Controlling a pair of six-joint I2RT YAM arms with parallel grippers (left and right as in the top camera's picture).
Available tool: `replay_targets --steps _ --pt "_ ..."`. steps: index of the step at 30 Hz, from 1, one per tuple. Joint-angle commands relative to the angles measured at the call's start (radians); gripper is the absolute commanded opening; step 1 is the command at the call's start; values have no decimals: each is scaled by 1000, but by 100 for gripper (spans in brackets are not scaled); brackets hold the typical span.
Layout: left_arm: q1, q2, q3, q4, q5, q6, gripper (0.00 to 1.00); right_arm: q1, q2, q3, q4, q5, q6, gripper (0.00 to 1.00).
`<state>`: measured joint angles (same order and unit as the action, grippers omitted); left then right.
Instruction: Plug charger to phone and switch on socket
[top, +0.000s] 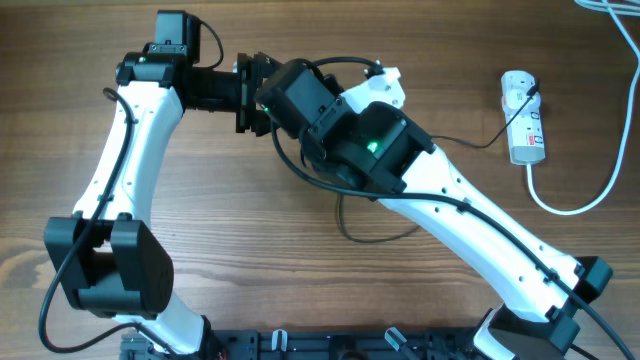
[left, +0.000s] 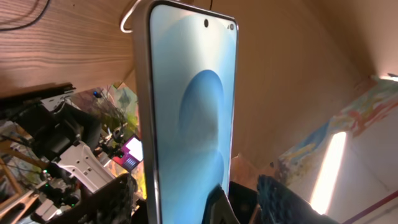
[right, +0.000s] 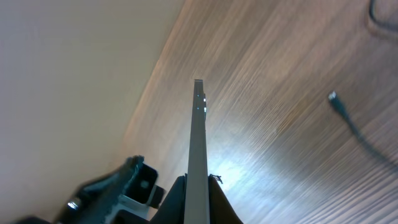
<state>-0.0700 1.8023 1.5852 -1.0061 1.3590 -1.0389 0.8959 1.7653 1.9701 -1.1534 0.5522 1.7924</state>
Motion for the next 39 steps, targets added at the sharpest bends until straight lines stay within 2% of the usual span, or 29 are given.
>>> replay_targets --steps 1,5,9,11,21,25,29,30,32,33,34,35,39 --pt "0 -31 14 -1 19 2 54 2 -35 19 3 42 220 4" --pt "0 -31 14 -1 19 2 53 2 -35 19 13 30 234 5" --pt "0 -31 14 -1 19 2 45 2 -35 19 27 25 234 5" --pt "0 -31 14 -1 20 2 38 2 -35 19 46 -21 257 5" --pt "0 -31 14 -1 69 2 27 2 -35 19 50 -56 279 5" --pt "0 -31 14 -1 69 2 20 2 -35 19 48 -56 278 4" --pt "0 -31 14 -1 69 2 5 2 -35 19 49 -56 275 5" --pt "0 -31 14 -1 69 2 4 2 -35 19 48 -56 274 6" --pt "0 -31 14 -1 68 2 4 2 -35 19 53 -52 222 33" --pt "0 -31 14 -1 68 2 4 2 -35 19 58 -43 177 56" --pt "0 -31 14 -1 68 3 4 2 -36 19 64 -18 95 90" --pt "0 -31 14 -1 65 8 4 2 -37 19 66 3 7 100" --pt "1 -31 14 10 -3 10 4 2 -64 19 53 12 -313 100"
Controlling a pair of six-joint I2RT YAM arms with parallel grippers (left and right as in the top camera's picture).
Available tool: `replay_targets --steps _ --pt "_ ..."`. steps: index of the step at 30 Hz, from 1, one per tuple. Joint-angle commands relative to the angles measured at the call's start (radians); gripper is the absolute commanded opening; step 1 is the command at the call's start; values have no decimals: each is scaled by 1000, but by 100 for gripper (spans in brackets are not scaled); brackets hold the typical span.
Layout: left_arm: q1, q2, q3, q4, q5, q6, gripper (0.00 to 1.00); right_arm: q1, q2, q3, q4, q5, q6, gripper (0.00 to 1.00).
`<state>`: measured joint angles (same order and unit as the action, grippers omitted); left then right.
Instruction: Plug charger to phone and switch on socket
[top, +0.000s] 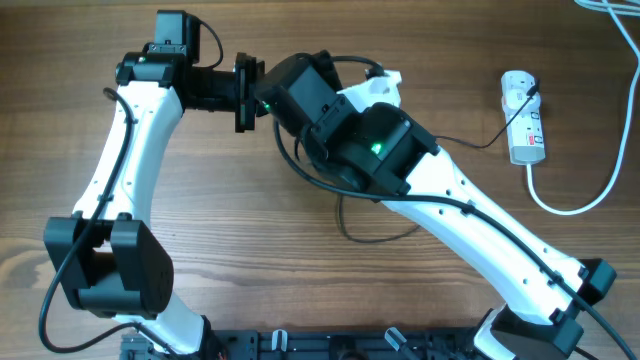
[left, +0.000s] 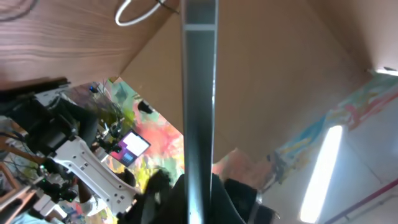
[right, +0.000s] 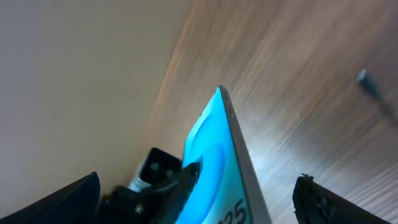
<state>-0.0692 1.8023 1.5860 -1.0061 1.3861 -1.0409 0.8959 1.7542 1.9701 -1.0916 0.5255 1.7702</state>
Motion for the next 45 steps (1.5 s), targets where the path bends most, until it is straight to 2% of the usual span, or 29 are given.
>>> replay_targets --steps 1,2,3,5,6,9,11,15,18,21,22,25,31,35,39,45 --pt "1 -31 13 27 -59 14 4 1 -64 19 -18 39 -376 100" --pt "2 -31 13 54 -86 27 4 -2 -79 19 -28 38 -478 100" --pt "2 -31 13 81 -109 66 4 -6 -95 19 -58 35 -638 99" --pt "6 -31 13 111 -146 200 4 -29 -116 19 -154 35 -897 100" --pt "9 -31 13 111 -175 259 4 -48 -116 19 -210 35 -975 100" --pt "16 -31 13 103 -312 405 4 -139 -103 16 -453 -84 -993 100" --pt "16 -31 13 92 -403 456 4 -179 -97 -6 -500 -167 -1000 100" --pt "16 -31 13 5 -693 465 4 -222 -97 -151 -432 -289 -1041 100" --pt "16 -31 13 -35 -821 488 4 -222 -94 -296 -258 -388 -1141 100" --pt "16 -31 13 -72 -996 483 4 -223 -92 -421 -100 -436 -1132 99" --pt "19 -31 13 -90 -1066 475 4 -223 -91 -467 -56 -438 -1088 100" --pt "35 -31 13 -110 -1174 449 4 -223 -81 -548 43 -439 -1052 100" --pt "58 -30 3 -113 -1179 450 4 -303 61 -570 133 -617 -1057 100" --pt "58 -29 3 -113 -1178 450 4 -329 106 -570 144 -624 -1058 100" --pt "58 -29 3 -111 -1179 450 4 -313 121 -570 246 -624 -1059 100" --pt "58 -29 3 -109 -1179 451 4 -313 171 -570 253 -598 -869 100"
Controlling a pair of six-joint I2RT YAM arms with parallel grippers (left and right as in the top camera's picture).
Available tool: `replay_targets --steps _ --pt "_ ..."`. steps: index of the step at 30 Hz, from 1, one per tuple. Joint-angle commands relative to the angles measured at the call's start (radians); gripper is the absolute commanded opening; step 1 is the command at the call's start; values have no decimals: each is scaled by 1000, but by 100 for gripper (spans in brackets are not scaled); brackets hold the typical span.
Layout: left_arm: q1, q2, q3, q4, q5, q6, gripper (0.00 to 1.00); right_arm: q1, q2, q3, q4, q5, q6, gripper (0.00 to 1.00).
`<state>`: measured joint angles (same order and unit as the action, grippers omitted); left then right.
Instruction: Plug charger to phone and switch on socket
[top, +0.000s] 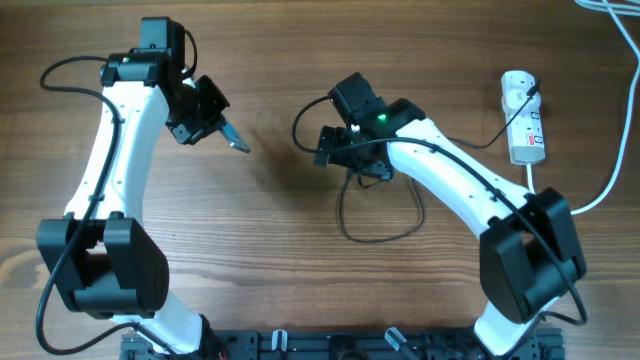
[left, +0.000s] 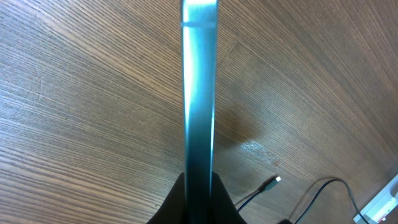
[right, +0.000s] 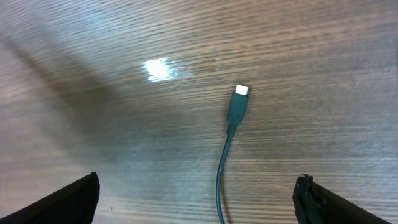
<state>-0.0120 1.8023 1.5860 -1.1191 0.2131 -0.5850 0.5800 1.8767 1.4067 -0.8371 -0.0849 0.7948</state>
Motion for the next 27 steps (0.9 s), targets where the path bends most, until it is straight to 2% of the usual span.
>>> replay_targets --steps 1,5,7,13,17,21,27 --pt "1 -29 3 4 -6 -5 4 3 59 -6 8 12 106 100" --pt "1 -29 3 3 -6 -5 4 3 67 -8 7 27 97 99" --pt "1 -29 3 3 -6 -5 4 3 68 -8 6 24 120 88" --pt "1 -29 3 3 -6 -6 4 19 131 -8 14 24 151 86" --pt "1 -29 3 3 -6 -6 4 19 200 -8 6 24 148 71" --pt "1 -29 3 4 -6 -6 4 19 232 -8 11 51 151 70" --pt "1 -29 3 4 -6 -6 4 19 235 -8 30 119 152 61"
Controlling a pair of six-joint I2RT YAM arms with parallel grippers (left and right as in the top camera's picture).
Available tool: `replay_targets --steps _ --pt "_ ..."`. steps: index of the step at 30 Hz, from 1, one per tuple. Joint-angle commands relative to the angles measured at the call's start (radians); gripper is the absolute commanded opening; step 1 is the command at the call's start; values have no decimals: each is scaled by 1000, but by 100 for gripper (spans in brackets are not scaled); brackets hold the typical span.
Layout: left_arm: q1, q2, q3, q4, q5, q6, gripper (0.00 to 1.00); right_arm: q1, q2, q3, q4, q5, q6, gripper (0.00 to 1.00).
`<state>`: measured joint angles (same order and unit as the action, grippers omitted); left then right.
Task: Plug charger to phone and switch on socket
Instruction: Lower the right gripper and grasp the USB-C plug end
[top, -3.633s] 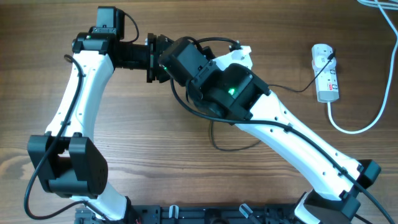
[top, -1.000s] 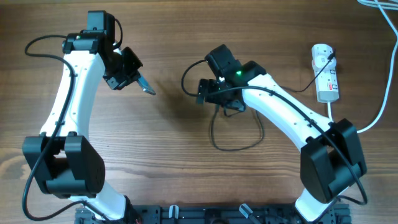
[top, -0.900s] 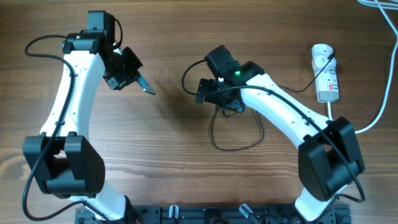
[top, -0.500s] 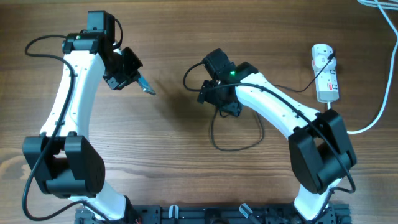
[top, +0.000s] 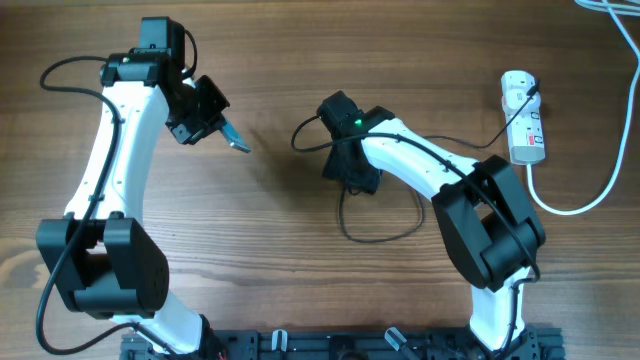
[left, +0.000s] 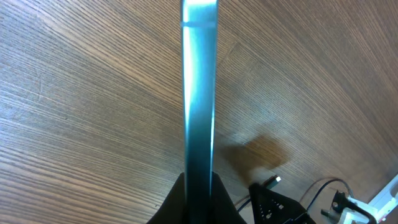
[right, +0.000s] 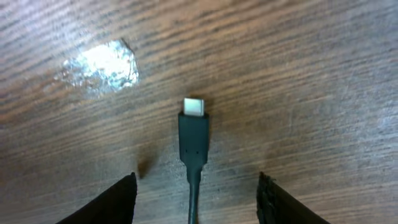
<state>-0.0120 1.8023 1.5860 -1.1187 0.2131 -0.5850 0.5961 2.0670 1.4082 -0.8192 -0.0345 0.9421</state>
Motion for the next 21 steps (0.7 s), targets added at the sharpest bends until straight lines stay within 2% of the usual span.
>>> replay_targets --steps 1,4,8,14,19,21 --pt "1 -29 3 3 -6 -6 4 3 47 -10 13 80 5 60" --pt "1 -29 3 3 -5 -6 4 3 63 -10 13 91 3 54" --pt "1 -29 3 3 -5 -6 4 26 90 -10 14 90 5 52" --pt "1 -29 3 3 -5 -6 4 76 90 -10 -1 136 64 44" --pt "1 -29 3 3 -5 -6 4 76 90 -10 -4 162 60 43" --pt "1 -29 3 3 -5 -6 4 76 90 -10 -4 163 53 40"
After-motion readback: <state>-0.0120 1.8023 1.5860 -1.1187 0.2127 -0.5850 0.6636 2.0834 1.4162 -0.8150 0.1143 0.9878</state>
